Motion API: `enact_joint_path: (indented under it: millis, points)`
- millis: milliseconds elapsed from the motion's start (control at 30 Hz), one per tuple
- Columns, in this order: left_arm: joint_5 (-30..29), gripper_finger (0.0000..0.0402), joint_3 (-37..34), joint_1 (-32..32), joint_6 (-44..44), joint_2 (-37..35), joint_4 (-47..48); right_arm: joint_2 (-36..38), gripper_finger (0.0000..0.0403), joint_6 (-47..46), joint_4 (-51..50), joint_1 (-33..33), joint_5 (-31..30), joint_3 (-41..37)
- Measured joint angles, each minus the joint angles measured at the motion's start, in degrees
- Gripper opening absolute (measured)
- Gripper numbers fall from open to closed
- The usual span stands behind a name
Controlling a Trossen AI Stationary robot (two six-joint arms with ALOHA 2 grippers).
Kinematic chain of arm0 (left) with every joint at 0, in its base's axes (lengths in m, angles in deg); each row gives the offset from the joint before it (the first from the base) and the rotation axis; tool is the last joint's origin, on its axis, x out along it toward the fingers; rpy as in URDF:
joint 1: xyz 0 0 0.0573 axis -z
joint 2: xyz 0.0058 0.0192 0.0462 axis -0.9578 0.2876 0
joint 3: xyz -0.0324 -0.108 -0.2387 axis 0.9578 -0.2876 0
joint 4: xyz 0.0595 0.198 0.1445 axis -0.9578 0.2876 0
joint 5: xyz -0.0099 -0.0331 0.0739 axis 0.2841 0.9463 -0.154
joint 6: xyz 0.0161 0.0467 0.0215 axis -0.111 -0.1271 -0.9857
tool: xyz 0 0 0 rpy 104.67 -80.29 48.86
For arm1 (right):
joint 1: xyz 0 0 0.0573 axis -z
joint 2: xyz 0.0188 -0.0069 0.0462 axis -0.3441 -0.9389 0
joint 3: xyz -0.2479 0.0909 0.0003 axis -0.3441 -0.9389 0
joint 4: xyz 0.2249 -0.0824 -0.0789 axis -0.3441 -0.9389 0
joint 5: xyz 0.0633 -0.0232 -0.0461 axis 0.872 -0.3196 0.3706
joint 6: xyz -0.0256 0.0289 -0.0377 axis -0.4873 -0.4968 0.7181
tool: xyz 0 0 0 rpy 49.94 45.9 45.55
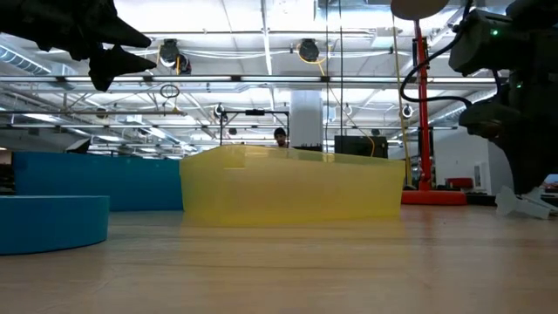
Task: Pick and place Stapler, Stapler remover, tape
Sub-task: Put the blue staple remover into the yellow bin
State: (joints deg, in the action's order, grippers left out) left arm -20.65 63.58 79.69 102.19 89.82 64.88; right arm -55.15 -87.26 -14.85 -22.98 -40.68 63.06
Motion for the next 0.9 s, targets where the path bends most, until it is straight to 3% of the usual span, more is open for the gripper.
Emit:
enact_joint_path:
  millis: [533,900]
  points:
    - [0.0,0.0209,0.0,-0.01,0.1,0.0,0.0,0.23,0.0,0.87,6.09,0.0,0.0,0.1]
    - [0.0,0.0209,0.0,-0.01,0.1,0.0,0.0,6.25,0.0,0.08,6.45,0.0,0.04,0.11]
